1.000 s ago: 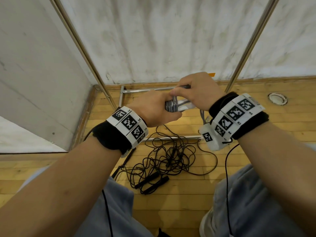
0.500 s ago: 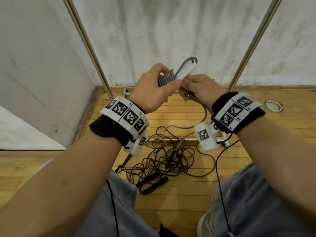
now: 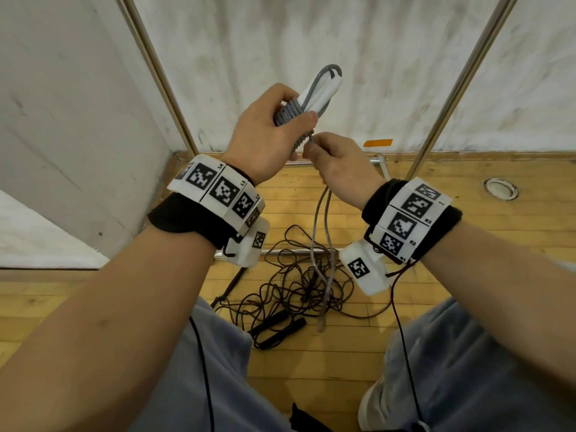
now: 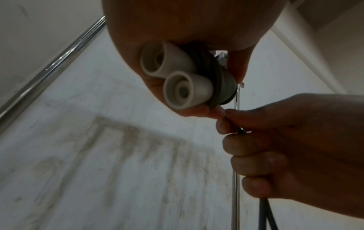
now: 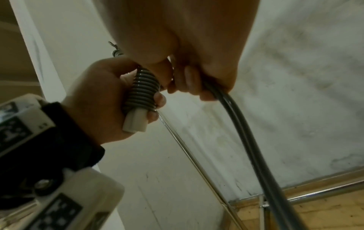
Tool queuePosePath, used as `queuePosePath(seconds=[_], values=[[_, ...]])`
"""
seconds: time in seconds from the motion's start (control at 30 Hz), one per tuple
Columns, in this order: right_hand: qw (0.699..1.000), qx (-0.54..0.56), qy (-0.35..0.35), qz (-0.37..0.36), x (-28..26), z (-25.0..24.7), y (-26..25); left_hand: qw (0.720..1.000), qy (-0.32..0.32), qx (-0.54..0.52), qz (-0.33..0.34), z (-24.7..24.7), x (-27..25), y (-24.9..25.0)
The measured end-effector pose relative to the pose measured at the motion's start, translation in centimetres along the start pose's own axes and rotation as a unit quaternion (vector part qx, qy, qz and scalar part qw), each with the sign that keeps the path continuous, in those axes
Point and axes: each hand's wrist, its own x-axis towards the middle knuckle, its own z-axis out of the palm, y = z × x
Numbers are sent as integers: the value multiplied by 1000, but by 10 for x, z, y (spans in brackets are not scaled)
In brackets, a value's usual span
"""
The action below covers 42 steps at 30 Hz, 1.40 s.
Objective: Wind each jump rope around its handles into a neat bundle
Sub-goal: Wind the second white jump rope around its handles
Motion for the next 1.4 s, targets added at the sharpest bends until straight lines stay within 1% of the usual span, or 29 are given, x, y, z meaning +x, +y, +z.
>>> queuePosePath(seconds=[0.07, 0.23, 0.3, 0.37, 0.43, 0.53, 0.6, 0.67, 0.73, 0.8, 0.9, 1.0, 1.1, 1.23, 1.3, 1.4], values=[[1000, -21, 18, 1, 2, 0, 1, 999, -4, 36, 7, -1, 1, -2], [991, -131, 34, -20, 4, 7, 10, 986, -4, 167, 15, -3, 5, -20], [989, -149, 11, -15, 5, 8, 14, 974, 4, 226, 24, -6, 8, -29], [990, -140, -20, -2, 6, 7, 16, 967, 17, 255, 20, -12, 13, -37], [989, -148, -31, -1, 7, 5, 16, 956, 11, 293, 12, -14, 15, -44], [977, -213, -30, -6, 9, 2, 15, 932, -17, 363, 12, -12, 16, -55], [968, -248, -39, -3, 11, -1, 15, 922, -37, 384, 6, -10, 16, -61], [962, -266, -59, -9, 11, -5, 15, 916, -68, 395, -8, -9, 17, -66], [955, -286, -77, -30, 9, -9, 15, 908, -105, 405, -20, -7, 19, -70], [946, -306, -87, -55, 7, -10, 15, 898, -142, 416, -25, -1, 19, -73], [937, -328, -92, -76, 4, -9, 16, 892, -181, 413, -28, 10, 17, -73], [945, -306, -72, -88, 4, -10, 18, 890, -194, 412, -26, 16, 14, -71], [958, -270, -45, -84, 8, -15, 21, 893, -192, 408, 7, 21, 8, -67], [980, -196, -14, -42, 15, -22, 25, 895, -164, 411, 53, 26, 0, -59], [990, -138, 5, -13, 17, -25, 27, 906, -150, 392, 58, 25, -2, -57], [997, -73, 2, 10, 17, -27, 29, 917, -161, 360, 59, 21, -6, -54]])
